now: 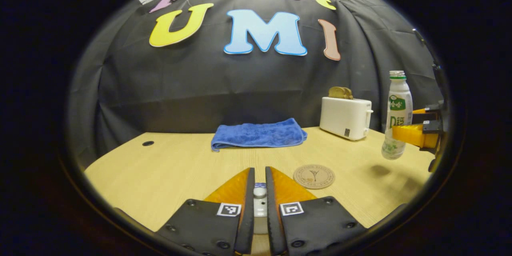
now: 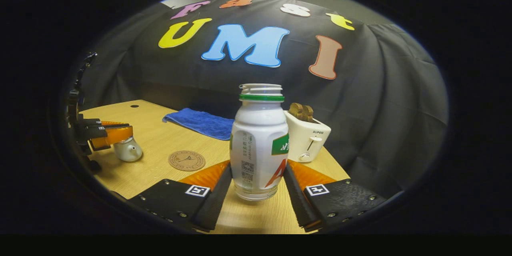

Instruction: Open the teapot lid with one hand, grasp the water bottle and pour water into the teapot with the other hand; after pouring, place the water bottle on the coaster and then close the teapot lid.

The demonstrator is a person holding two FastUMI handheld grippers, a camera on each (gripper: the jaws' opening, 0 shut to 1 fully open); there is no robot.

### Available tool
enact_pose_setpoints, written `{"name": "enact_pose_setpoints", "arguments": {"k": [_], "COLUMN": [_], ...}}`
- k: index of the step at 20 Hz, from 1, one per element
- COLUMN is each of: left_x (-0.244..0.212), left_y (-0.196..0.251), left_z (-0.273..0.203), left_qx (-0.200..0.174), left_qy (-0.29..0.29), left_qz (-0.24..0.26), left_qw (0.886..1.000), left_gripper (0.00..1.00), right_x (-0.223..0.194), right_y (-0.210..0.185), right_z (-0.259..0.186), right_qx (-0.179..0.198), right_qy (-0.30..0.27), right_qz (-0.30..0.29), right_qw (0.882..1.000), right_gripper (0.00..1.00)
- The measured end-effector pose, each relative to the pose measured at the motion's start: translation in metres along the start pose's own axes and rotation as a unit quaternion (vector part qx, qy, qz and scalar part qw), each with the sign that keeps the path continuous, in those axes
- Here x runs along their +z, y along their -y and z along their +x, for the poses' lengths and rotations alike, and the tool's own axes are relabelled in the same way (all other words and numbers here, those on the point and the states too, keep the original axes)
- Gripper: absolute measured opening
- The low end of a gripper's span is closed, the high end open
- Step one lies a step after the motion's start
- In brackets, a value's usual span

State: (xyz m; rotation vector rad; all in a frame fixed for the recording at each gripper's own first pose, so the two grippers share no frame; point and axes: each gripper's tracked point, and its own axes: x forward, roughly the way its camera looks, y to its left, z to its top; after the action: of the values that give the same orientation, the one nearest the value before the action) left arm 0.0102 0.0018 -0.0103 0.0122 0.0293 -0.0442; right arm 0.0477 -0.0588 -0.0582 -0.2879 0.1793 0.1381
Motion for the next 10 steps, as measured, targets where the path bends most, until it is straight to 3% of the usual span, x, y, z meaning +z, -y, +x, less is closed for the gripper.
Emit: {"name": "enact_pose_setpoints", "arguments": {"k": [10], "left_x": [0.010], "left_y": [-0.019], "left_z": [-0.022], "left_qx": [0.002], "left_qy": [0.016], "left_qz": [-0.028], "left_qw": [0.999], "left_gripper": [0.34], "right_x": [0.008], "right_y": [-0.015], "right_z": [0.008], "right_qx": [0.012], "right_qy": [-0.005], "right_qz": [0.016], "right_qw": [1.000], "right_gripper": [0.73]}}
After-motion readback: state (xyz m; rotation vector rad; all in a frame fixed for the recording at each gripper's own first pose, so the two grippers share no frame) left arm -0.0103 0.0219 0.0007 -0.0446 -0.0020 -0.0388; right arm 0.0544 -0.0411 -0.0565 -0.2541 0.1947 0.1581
